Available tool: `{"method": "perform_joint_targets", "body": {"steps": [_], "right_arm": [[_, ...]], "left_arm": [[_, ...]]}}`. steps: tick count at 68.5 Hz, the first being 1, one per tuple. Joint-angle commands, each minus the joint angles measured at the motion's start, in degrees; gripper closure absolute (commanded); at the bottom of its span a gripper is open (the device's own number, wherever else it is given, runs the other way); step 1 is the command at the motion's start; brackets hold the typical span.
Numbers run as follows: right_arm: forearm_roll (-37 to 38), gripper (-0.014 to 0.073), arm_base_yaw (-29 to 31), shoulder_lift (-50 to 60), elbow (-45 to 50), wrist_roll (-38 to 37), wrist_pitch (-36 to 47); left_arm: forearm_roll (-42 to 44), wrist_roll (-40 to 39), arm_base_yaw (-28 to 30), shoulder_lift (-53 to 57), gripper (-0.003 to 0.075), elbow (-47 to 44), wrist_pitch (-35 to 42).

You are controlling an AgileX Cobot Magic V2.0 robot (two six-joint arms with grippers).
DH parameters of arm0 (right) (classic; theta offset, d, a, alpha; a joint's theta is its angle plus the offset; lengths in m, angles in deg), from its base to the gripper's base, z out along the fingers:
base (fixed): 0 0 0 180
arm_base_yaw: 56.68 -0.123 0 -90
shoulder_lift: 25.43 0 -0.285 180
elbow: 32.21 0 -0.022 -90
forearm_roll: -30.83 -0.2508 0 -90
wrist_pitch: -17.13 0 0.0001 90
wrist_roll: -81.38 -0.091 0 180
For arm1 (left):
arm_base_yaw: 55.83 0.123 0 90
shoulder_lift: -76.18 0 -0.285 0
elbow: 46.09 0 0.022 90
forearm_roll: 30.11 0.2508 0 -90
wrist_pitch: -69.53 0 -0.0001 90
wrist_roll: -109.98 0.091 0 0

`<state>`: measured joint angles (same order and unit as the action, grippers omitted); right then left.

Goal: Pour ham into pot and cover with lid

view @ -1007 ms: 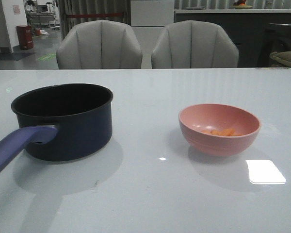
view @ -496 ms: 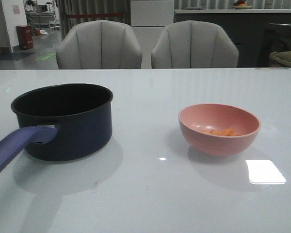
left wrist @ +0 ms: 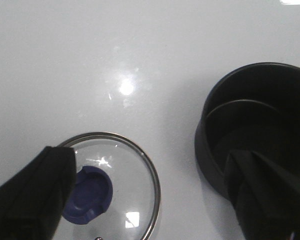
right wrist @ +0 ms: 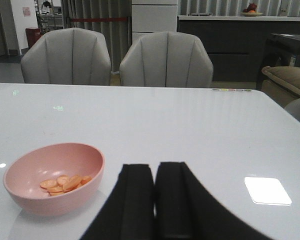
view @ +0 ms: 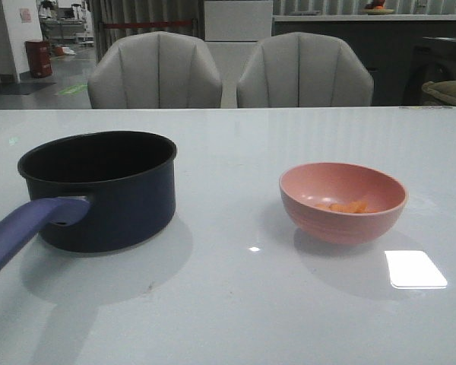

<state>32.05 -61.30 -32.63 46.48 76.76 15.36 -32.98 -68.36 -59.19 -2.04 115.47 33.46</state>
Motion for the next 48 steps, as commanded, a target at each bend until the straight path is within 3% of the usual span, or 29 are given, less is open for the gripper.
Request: {"method": "perform_joint_targets", "body": {"steps": [1,29,48], "right_arm": [[0.7,0.0435,0.2,1.1,-0.2,0.3,4.5],[0.7,0.0435,0.2,1.1,-0.2,0.3,4.5],[0.7,0.0435,0.2,1.1,-0.2,0.3,4.6]], "left_arm": [[-0.1,0.1,-2.4,7.7,0.0095,-3.7,8.5],[-3.5,0.1,-9.1,36.0,0.0095,-25.3,19.3],[-5.5,0.1,-9.6,52.8,0.0095,-37.0,26.7]]}}
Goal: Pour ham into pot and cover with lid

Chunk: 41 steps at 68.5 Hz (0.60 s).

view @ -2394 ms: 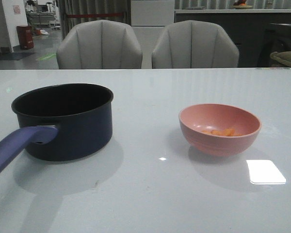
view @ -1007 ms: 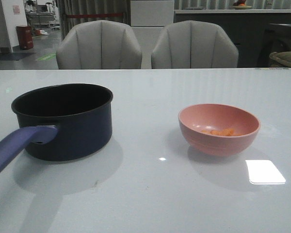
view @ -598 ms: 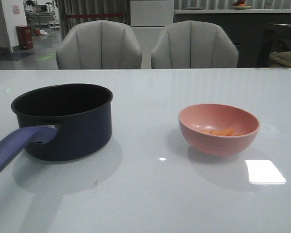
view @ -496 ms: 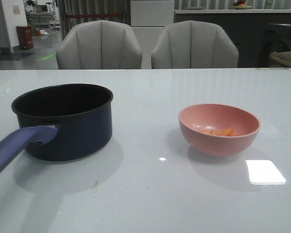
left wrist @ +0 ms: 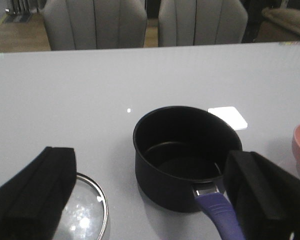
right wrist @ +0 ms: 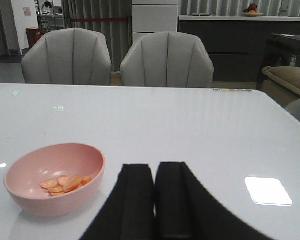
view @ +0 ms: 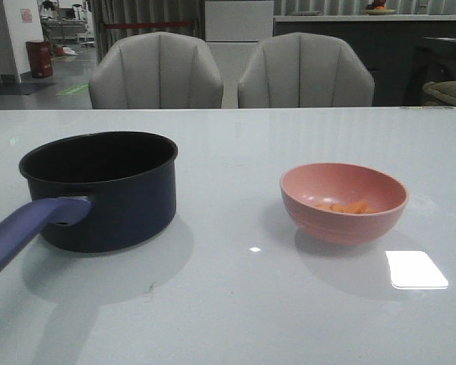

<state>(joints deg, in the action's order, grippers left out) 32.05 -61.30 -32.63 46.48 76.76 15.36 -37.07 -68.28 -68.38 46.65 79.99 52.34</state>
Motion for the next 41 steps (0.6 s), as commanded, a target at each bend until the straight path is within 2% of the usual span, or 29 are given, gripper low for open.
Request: {"method": "perform_joint_targets", "body": {"steps": [1,12,22,25,41], "right_arm": [[0.7,0.0435,0.2,1.1,-0.2,0.3,4.6],[0.7,0.0435,0.2,1.1,-0.2,0.3,6.2],[0.7,0.0435,0.2,0.2,-1.2,0.6,12.4],[0.7,0.0435,0.2,-0.9,-2.6,0.6,11.2],[0.7,0.0435,0.2,-16.8,-18.7,0.7,-7.8]], "left_arm": [[-1.4,0.0,-0.4,5.1,0.0095,-1.9,8.0],[-1.4,0.0,-1.8,9.9,0.0095,-5.3,13.6],[-1.4,0.0,-3.3,10.6,0.0095,-5.4,13.3],[-1.4,0.0,-3.6,10.6,0.0095,-5.4,13.3],[-1.0,0.0,-3.7,10.5,0.0095,-5.4,13.1]]}}
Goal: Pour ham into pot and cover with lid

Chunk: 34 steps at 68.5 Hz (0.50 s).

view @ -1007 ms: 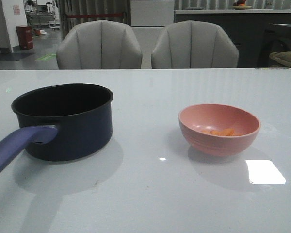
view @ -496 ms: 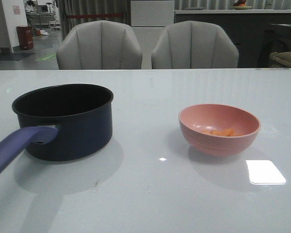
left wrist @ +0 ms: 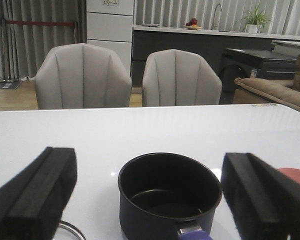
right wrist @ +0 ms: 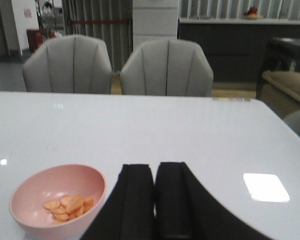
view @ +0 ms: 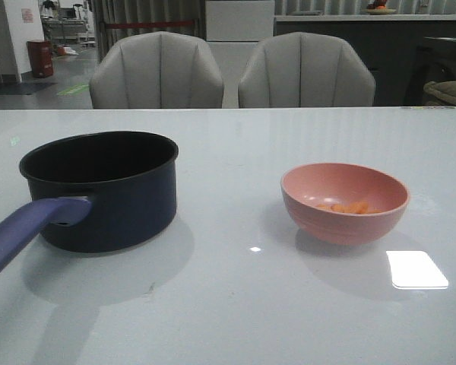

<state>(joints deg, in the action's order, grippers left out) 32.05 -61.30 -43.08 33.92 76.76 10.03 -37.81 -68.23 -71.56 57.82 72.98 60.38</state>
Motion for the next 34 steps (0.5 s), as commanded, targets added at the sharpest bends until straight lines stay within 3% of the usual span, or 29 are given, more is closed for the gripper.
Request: {"method": "perform_joint_targets", "body": {"steps": [1,25,34], "right_arm": [[0.7,0.0435,0.2,-7.2,-7.0,0.7,-3.3],[0.3,0.0431,0.1,-20.2,-8.7,0.7,-2.7],[0.3,0.0323,0.1,-26.3,-11.8,0.7,-4.2]], "left_arm": [[-0.1,0.0,-0.5,-0.8,0.0095,1.6,5.1],[0.6,0.0,-0.5,-0.8,0.0095,1.6,4.3],[0.6,0.0,-0.5,-0.8,0.0095,1.6,4.3]]}}
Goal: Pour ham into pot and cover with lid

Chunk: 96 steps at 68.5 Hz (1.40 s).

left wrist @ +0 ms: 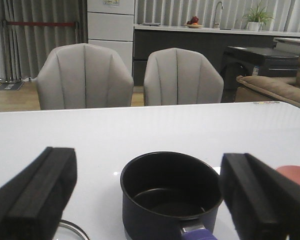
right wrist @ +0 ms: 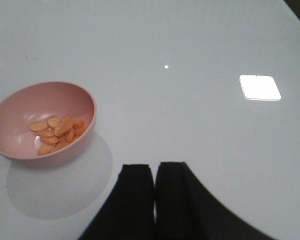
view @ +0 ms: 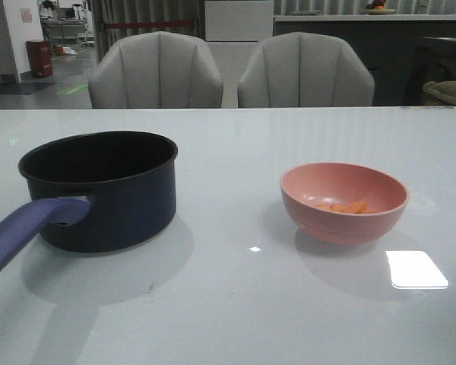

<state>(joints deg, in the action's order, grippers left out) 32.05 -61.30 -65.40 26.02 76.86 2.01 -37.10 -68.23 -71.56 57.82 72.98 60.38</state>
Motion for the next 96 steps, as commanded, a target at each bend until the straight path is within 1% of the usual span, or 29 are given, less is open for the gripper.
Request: {"method": "perform_joint_targets", "body": {"steps": [1,6,7,13,19,31,44,55,67,71,75,76,77,79,80,81,82,83,84,85,86,87,88,90,91,92,96], "right_arm": [[0.3,0.0284,0.1,-5.7,-4.6,0.6,3.5],[-0.1,0.0192,0.1,-9.7,-7.0,0.6,2.6],[-0.5,0.0159,0.1,-11.5,-8.2,0.6,2.1],[-2.2,0.0106,-0.1,-17.4,-12.1,0.6,0.8],[-3.6,0.0105,-1.3,-24.0,-16.3,0.6,-0.4],[-5.1,0.0105,-5.6,-39.2,-26.6,0.6,-3.0],[-6.2,0.0111,-6.1,-54.0,-37.2,0.6,-8.0],[-6.7,0.0111,-6.1,-62.8,-44.1,0.6,-12.2],[-8.3,0.0113,-6.1,-67.9,-47.7,0.6,-13.4],[-8.7,0.0132,-6.1,-69.2,-48.2,0.6,-13.3],[-9.8,0.0181,-6.1,-70.1,-48.4,0.6,-12.9],[-10.7,0.0214,-6.1,-70.4,-48.5,0.6,-12.8],[-10.7,0.0214,-6.1,-70.5,-48.5,0.6,-12.8],[-11.5,0.0251,-6.1,-70.8,-48.6,0.6,-12.9],[-12.1,0.0288,-6.1,-71.2,-48.8,0.6,-13.0],[-12.1,0.0288,-6.1,-71.2,-48.8,0.6,-13.0],[-12.9,0.0326,-6.1,-71.5,-48.9,0.6,-13.0],[-12.9,0.0326,-6.1,-71.5,-48.9,0.6,-13.0],[-13.8,0.0361,-6.1,-71.5,-48.9,0.6,-12.8],[-13.8,0.0361,-6.1,-71.5,-48.9,0.6,-12.8],[-14.5,0.0393,-6.1,-71.5,-48.9,0.6,-12.7],[-14.5,0.0393,-6.1,-71.5,-48.9,0.6,-12.7],[-15.2,0.0422,-6.1,-71.5,-48.9,0.6,-12.5],[-15.5,0.0449,-6.1,-71.3,-48.9,0.6,-12.5],[-15.5,0.0449,-6.1,-71.3,-48.9,0.6,-12.5],[-15.6,0.047,-6.1,-71.1,-48.9,0.6,-12.4],[-15.6,0.0461,-6.1,-70.6,-49.1,0.6,-12.1]], "left_arm": [[-0.1,0.0,-0.5,-0.8,0.0095,1.6,4.3],[-0.1,0.0,-0.5,-0.8,0.0095,1.6,4.3],[-0.1,0.0,-0.5,-0.8,0.0095,1.6,4.3],[-0.1,0.0,-0.5,-0.8,0.0095,1.6,4.3],[-0.1,0.0,-0.5,-0.8,0.0095,1.6,4.3],[-0.1,0.0,-0.5,-0.8,0.0095,1.6,4.3],[-0.1,0.0,-0.5,-0.8,0.0095,1.6,4.3],[-0.1,0.0,-0.5,-0.8,0.0095,1.6,4.3],[-0.1,0.0,-0.5,-0.8,0.0095,1.6,4.3],[-0.1,0.0,-0.5,-0.8,0.0095,1.6,4.3],[-0.1,0.0,-0.5,-0.8,0.0095,1.6,4.3],[-0.1,0.0,-0.5,-0.8,0.0095,1.6,4.3],[-0.1,0.0,-0.5,-0.8,0.0095,1.6,4.3],[-0.1,0.0,-0.5,-0.8,0.0095,1.6,4.3],[-0.1,0.0,-0.5,-0.8,0.0095,1.6,4.3],[-0.1,0.0,-0.5,-0.8,0.0095,1.6,4.3],[-0.1,0.0,-0.5,-0.8,0.0095,1.6,4.3],[-0.1,0.0,-0.5,-0.8,0.0095,1.6,4.3],[-0.1,0.0,-0.5,-0.8,0.0095,1.6,4.3],[-0.1,0.0,-0.5,-0.8,0.0095,1.6,4.3],[-0.1,0.0,-0.5,-0.8,0.0095,1.6,4.3],[-0.1,0.0,-0.5,-0.8,0.0095,1.6,4.3],[-0.1,0.0,-0.5,-0.8,0.0095,1.6,4.3],[-0.1,0.0,-0.5,-0.8,0.0095,1.6,4.3],[-0.1,0.0,-0.5,-0.8,0.0095,1.6,4.3],[-0.1,0.0,-0.5,-0.8,0.0095,1.6,4.3],[-0.1,0.0,-0.5,-0.8,0.0095,1.6,4.3]]}}
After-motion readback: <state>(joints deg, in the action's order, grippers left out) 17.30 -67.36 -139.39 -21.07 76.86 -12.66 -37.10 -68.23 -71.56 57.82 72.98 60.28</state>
